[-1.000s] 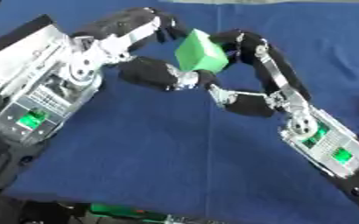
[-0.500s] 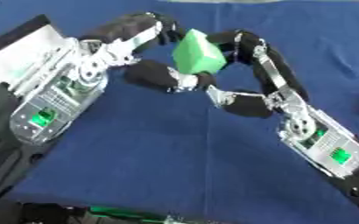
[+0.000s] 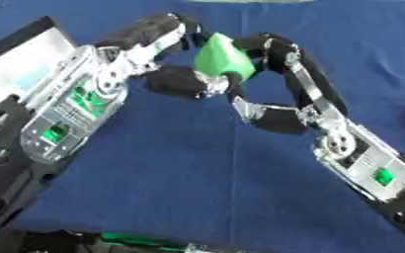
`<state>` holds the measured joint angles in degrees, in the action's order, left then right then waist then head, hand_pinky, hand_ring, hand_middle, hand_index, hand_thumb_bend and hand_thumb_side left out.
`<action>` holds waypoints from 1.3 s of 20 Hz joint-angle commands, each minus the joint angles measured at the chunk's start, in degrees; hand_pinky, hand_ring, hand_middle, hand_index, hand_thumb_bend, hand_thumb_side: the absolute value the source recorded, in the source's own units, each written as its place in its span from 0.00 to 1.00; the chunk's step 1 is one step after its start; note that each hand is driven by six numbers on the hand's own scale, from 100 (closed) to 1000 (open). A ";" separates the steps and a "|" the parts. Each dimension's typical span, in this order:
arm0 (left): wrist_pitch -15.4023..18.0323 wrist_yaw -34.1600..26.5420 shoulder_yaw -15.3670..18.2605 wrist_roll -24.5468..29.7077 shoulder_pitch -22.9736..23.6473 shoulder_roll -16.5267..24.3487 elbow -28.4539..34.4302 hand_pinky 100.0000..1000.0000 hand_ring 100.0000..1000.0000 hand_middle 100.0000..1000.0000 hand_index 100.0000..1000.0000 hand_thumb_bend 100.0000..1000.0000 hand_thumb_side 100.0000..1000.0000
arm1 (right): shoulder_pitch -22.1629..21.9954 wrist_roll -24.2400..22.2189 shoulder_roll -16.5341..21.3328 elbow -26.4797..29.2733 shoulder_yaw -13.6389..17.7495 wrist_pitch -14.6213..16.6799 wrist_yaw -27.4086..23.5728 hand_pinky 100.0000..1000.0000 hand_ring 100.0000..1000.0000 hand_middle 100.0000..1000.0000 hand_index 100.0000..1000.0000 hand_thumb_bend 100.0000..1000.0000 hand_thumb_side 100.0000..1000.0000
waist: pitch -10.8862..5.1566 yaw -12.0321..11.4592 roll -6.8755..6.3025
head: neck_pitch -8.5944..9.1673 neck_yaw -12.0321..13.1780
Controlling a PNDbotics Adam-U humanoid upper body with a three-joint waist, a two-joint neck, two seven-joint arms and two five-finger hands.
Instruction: Pick up the objects with one hand, pass them to the other hand, and then place them into the box on the other side of the table.
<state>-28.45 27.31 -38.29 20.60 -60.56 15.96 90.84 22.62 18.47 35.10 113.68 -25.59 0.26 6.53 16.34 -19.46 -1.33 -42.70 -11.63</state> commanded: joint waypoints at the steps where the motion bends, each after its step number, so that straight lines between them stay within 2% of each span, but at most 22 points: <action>1: -0.97 -0.95 1.08 -1.24 -1.20 0.00 0.55 0.94 0.75 0.72 0.81 0.33 0.71 | 0.54 -0.24 0.45 0.91 -0.42 0.46 0.72 0.52 0.68 0.44 0.50 0.00 0.00 | -0.80 -0.05 0.08 | 0.48 0.18; 7: -1.48 -1.03 0.76 -1.85 -1.34 -0.38 0.53 0.92 0.74 0.70 0.75 0.25 0.62 | 0.64 -0.31 0.47 0.91 -0.67 0.83 1.14 0.52 0.68 0.45 0.50 0.00 0.00 | -0.76 -0.03 0.04 | 0.41 0.32; 9: -1.68 -1.18 0.83 -2.25 -1.32 -0.48 0.55 0.91 0.73 0.68 0.69 0.09 0.47 | 0.61 -0.29 0.50 0.91 -0.72 0.87 1.20 0.52 0.68 0.45 0.50 0.00 0.00 | -0.76 -0.05 0.03 | 0.37 0.31; 11: -2.09 -1.69 0.96 -3.13 -1.27 -0.54 0.61 0.90 0.72 0.66 0.65 0.00 0.36 | 0.53 -0.30 0.51 0.91 -0.78 0.78 1.36 0.52 0.68 0.45 0.50 0.00 0.00 | -0.78 -0.06 0.05 | 0.30 0.28; 14: -2.51 -2.76 0.91 -4.36 -1.30 -0.49 0.77 0.87 0.69 0.60 0.55 0.00 0.19 | 0.44 -0.06 0.55 0.91 -0.71 0.53 1.74 0.52 0.69 0.46 0.51 0.00 0.00 | -0.85 -0.11 0.05 | 0.26 0.34; 16: -2.63 -3.36 0.84 -4.92 -1.34 -0.45 0.86 0.86 0.66 0.57 0.51 0.00 0.15 | 0.38 0.35 0.57 0.91 -0.67 0.36 1.96 0.54 0.70 0.48 0.53 0.00 0.00 | -0.89 -0.13 0.06 | 0.26 0.35; 23: -3.00 -4.04 0.74 -6.40 -1.17 -0.49 -0.07 0.84 0.63 0.54 0.43 0.00 0.11 | 0.13 2.41 0.61 0.91 -0.61 0.02 2.13 0.58 0.78 0.58 0.63 0.00 0.00 | -0.99 -0.13 0.08 | 0.36 0.35; 26: -3.18 -3.83 0.70 -6.55 -1.15 -0.52 -0.35 0.84 0.63 0.53 0.40 0.00 0.09 | 0.01 3.04 0.62 0.91 -0.65 -0.10 2.52 0.60 0.80 0.62 0.66 0.07 0.00 | -1.01 -0.07 0.09 | 0.37 0.40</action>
<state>-31.22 23.08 -38.65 14.66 -60.59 14.19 90.95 22.26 21.15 35.10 113.32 -26.18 -0.07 8.59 16.40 -19.52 -1.31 -42.70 -11.37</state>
